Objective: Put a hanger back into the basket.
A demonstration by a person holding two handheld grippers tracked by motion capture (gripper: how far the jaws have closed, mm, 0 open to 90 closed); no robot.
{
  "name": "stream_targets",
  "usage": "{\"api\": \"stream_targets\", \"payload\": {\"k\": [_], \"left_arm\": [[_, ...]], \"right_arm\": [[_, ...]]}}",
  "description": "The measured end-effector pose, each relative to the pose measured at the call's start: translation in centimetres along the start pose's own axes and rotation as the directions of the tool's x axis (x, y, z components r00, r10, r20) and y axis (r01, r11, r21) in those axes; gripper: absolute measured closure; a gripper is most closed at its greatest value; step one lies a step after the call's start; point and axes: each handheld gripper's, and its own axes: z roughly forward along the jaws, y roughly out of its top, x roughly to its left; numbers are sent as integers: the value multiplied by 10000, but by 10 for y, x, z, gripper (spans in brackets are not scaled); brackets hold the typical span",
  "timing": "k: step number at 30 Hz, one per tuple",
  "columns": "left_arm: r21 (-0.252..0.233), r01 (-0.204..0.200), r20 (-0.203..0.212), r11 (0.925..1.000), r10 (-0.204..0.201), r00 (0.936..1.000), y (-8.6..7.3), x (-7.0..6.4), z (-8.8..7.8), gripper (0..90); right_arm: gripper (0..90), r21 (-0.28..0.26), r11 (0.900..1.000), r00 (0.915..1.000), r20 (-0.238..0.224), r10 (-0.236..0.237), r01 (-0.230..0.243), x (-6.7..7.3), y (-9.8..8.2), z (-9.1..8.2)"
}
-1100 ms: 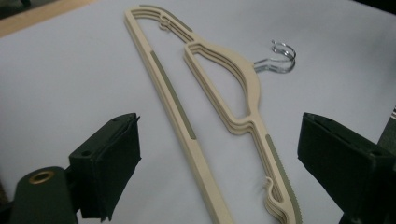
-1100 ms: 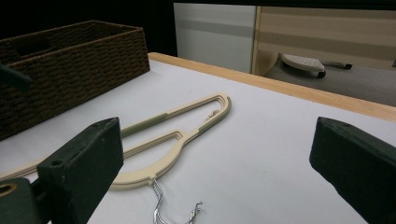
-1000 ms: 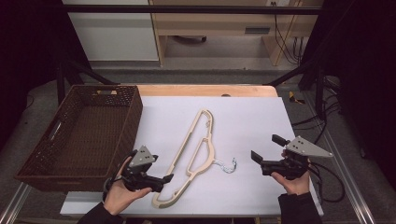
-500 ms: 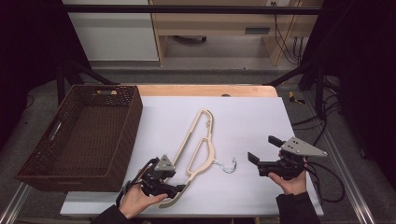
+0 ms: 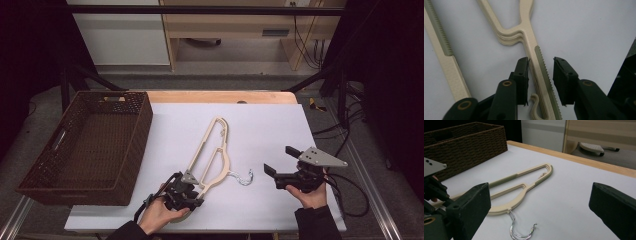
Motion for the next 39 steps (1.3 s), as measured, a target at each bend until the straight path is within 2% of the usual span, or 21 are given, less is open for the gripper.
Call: {"api": "stream_targets", "payload": {"k": [2, 4, 7, 12, 22, 25, 30, 32, 34, 37, 39], "left_arm": [[5, 80, -61, 10000, -80, 9999, 0, -1, 2, 698], [134, 69, -322, 9999, -65, 9995, 1, -2, 5, 704], [168, 271, -445, 9995, -263, 9987, 1, -3, 5, 717], [125, 637, -409, 9979, -631, 9972, 2, -3, 5, 741], [-71, 1042, -441, 9945, -1044, 9936, 2, -3, -1, 753], [-133, 1055, -485, 9943, -1060, 9932, 3, -4, -5, 757], [-383, 968, -796, 9946, -996, 9918, 3, -5, -11, 793], [-480, 936, -638, 9945, -965, 9933, 3, -6, -13, 793], [-537, 804, -882, 9953, -849, 9925, 3, -9, -13, 794], [-607, 717, -870, 9956, -768, 9932, 2, -10, -16, 794], [-899, 712, -876, 9934, -791, 9930, 2, -10, -18, 794]], "right_arm": [[42, 1, 10000, 10000, 12, -9, 9, 0, 0, 1], [42, 17, 10000, 10000, 7, -14, 14, 0, 0, 1], [42, 32, 10000, 10000, -12, -38, 38, 0, 0, 1], [41, 100, 9999, 10000, -18, -61, 61, 1, -1, 3], [41, 260, 9995, 9998, -108, -174, 177, 2, -2, 5], [43, 323, 9992, 9997, -156, -212, 217, 3, -3, 8], [80, 520, 9980, 9987, -390, -336, 357, 8, -6, 16], [93, 580, 9975, 9983, -441, -380, 405, 9, -7, 18], [117, 741, 9963, 9975, -582, -402, 445, 11, -9, 23], [156, 1071, 9927, 9951, -875, -452, 546, 16, -14, 33], [193, 1297, 9903, 9935, -1075, -370, 509, 19, -19, 40]]}}
